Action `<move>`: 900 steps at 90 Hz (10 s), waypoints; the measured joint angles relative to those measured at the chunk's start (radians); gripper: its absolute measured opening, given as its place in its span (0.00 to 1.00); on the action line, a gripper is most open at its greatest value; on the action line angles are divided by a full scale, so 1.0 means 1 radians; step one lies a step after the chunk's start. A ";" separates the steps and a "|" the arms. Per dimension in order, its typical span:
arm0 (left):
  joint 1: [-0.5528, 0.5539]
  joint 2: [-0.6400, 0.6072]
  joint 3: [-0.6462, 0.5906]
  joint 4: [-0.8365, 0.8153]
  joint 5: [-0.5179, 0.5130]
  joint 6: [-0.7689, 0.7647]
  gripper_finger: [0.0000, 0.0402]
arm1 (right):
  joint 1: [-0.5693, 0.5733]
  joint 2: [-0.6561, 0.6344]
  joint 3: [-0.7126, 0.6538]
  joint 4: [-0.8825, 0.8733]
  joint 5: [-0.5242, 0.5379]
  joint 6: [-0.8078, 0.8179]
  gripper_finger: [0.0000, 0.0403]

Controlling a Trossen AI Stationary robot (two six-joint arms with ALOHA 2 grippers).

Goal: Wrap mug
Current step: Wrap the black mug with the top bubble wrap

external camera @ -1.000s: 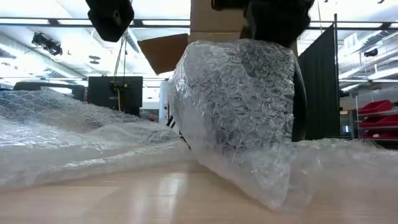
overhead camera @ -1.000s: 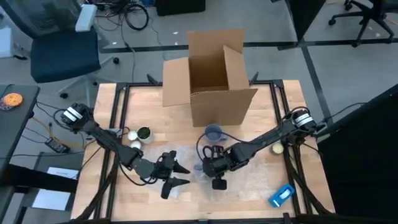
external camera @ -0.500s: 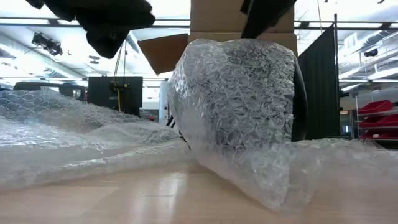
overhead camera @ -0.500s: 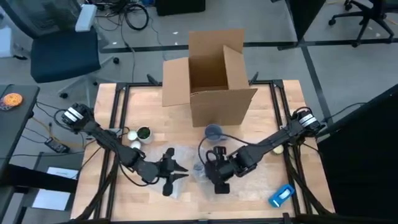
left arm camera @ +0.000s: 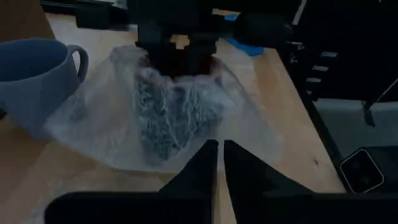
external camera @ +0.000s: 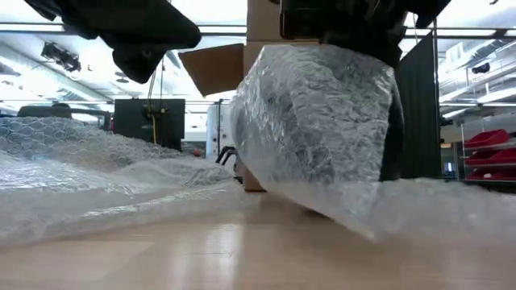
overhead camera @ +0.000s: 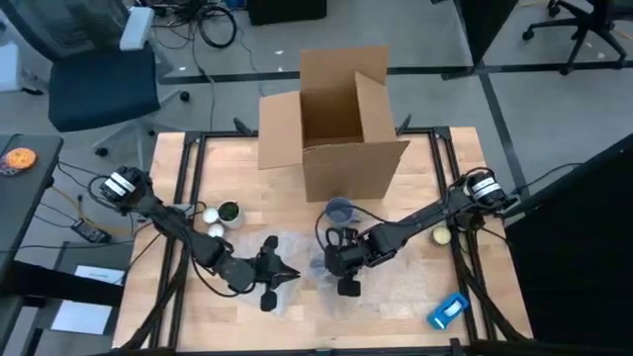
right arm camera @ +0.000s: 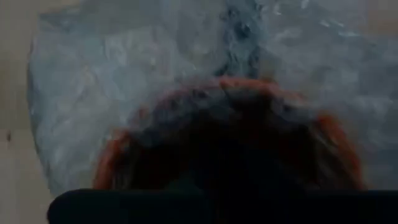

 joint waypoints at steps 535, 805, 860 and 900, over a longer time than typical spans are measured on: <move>-0.045 0.209 0.529 -0.546 0.073 0.002 0.04 | 0.368 -0.299 -0.318 -0.294 0.092 0.658 0.38; -0.022 0.517 0.685 -0.189 0.027 0.182 0.04 | 0.434 -0.289 -0.498 0.250 0.325 0.478 0.37; -0.008 0.545 0.685 -0.223 0.023 0.182 0.04 | 0.391 -0.291 -0.252 -0.081 0.511 0.274 0.37; 0.011 0.544 0.685 -0.147 0.021 0.210 0.04 | 0.288 -0.291 -0.226 0.038 0.541 0.034 0.37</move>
